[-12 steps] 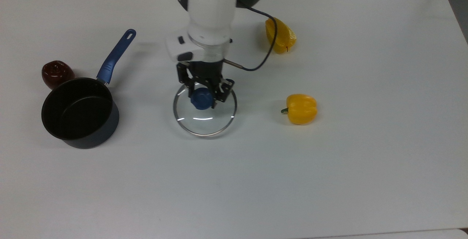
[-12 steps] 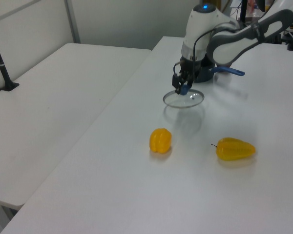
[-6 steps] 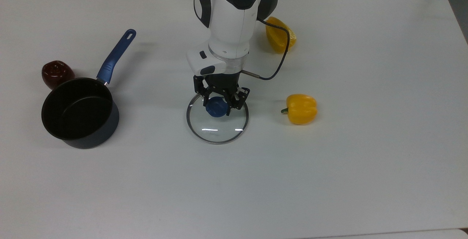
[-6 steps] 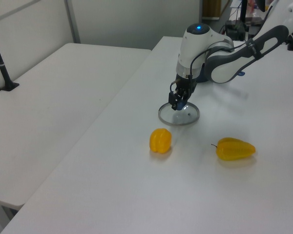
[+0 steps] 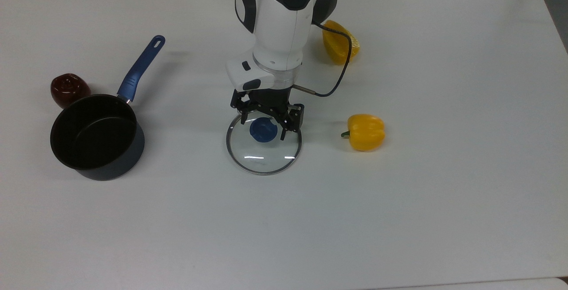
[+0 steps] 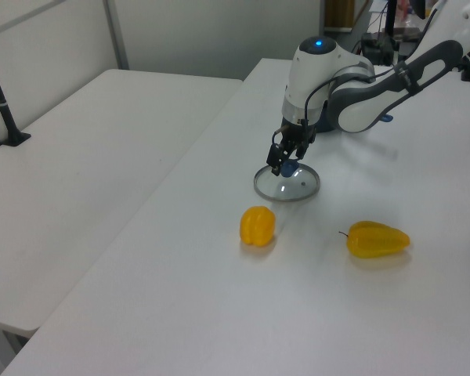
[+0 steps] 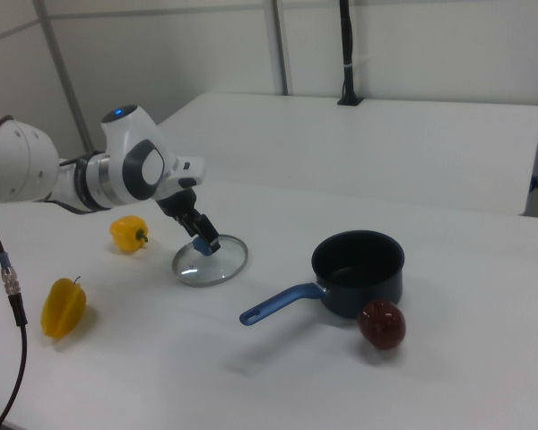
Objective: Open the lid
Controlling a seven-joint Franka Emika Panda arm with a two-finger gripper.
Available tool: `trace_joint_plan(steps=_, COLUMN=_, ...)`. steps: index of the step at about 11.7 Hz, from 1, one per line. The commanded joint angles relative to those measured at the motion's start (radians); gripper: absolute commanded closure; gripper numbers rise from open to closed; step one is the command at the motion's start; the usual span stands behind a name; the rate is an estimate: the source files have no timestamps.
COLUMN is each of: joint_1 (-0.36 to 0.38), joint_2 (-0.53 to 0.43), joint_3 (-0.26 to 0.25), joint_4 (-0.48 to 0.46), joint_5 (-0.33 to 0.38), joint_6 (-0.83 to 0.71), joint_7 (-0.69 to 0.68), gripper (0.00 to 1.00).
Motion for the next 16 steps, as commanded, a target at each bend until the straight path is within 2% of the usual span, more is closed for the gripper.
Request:
trace_joint_plan(steps=1, joint_1=0.006, joint_2=-0.145, joint_3=-0.01, joint_4=-0.008, joint_5=-0.013, joint_6=-0.216, joint_7=-0.08, gripper=0.0)
trace_joint_plan(steps=4, joint_1=-0.033, joint_2=-0.283, joint_3=-0.005, joint_4=-0.01, joint_5=0.02, joint_6=-0.416, joint_7=-0.288, gripper=0.0)
trace_joint_plan(steps=6, joint_1=-0.088, joint_2=-0.392, joint_3=-0.007, joint_4=-0.01, joint_5=0.155, joint_6=-0.549, joint_7=-0.478, gripper=0.0)
trace_joint_plan(steps=9, joint_1=-0.195, joint_2=-0.517, joint_3=-0.01, joint_4=-0.01, joint_5=0.236, joint_6=-0.695, joint_7=-0.692, gripper=0.0)
trace_joint_plan(steps=11, joint_1=-0.25, joint_2=-0.564, joint_3=-0.011, joint_4=-0.01, joint_5=0.285, joint_6=-0.709, joint_7=-0.714, gripper=0.0)
trace_joint_plan(steps=16, joint_1=-0.257, joint_2=-0.566, joint_3=-0.011, joint_4=-0.01, joint_5=0.283, joint_6=-0.728, joint_7=-0.709, gripper=0.0)
